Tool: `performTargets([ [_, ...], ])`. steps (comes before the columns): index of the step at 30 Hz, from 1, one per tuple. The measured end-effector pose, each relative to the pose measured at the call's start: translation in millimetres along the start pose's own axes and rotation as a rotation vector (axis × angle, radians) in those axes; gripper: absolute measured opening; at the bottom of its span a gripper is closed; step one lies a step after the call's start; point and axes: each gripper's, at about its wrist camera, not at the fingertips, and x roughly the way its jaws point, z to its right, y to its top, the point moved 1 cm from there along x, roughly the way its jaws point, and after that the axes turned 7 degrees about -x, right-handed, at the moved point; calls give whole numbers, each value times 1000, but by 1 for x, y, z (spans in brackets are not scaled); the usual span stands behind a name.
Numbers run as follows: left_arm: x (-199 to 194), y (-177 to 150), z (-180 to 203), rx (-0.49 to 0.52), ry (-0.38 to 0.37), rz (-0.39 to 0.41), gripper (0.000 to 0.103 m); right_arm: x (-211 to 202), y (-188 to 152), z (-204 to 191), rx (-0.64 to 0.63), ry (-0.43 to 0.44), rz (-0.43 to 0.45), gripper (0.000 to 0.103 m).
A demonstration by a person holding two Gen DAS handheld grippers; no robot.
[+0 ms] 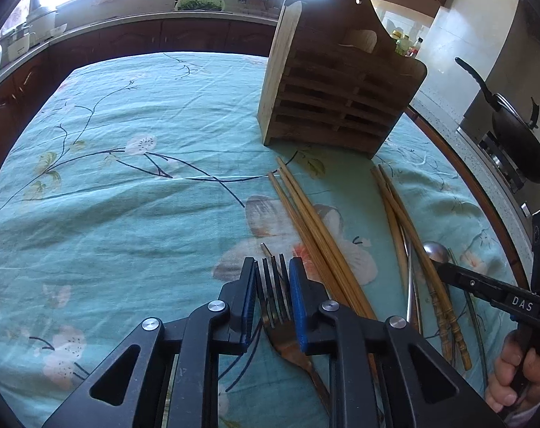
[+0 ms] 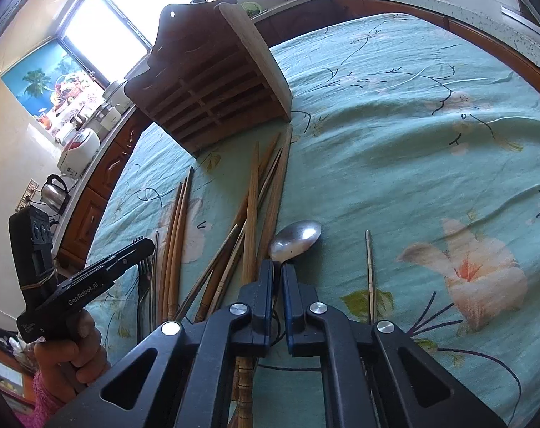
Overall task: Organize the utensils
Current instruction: 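Close the left gripper on the fork while the right gripper grasps the spoon, then lift the fork with the left gripper while the right carries the spoon to the holder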
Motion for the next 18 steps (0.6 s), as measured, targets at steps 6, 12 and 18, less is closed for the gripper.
performTargets([
  [6,-24,-2,-4,5,-16,38,1,-23,1,-6,-32,-2,65,2],
  [12,-60,-7,-2,32,-26,102,0,-51,4,-16,-85,-40,143,2],
  [18,-97,-12,2,55,-29,178,0,-74,14,-18,-96,-55,204,2],
])
